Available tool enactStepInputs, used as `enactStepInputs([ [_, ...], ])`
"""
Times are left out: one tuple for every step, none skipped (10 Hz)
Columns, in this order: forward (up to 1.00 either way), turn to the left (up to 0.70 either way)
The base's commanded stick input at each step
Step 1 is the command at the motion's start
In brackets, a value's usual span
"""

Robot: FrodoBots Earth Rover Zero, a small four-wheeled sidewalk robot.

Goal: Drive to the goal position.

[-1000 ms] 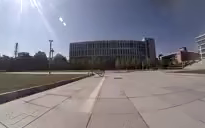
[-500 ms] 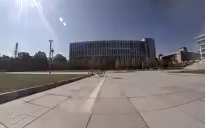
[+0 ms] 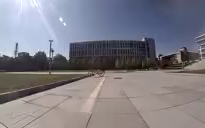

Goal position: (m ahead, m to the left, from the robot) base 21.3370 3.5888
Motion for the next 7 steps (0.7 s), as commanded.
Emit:
enactStepInputs([
  [0.06, 0.0],
  [0.06, 0.0],
  [0.06, 0.0],
  [0.06, 0.0],
  [0.06, 0.0],
  [0.06, 0.0],
  [0.06, 0.0],
])
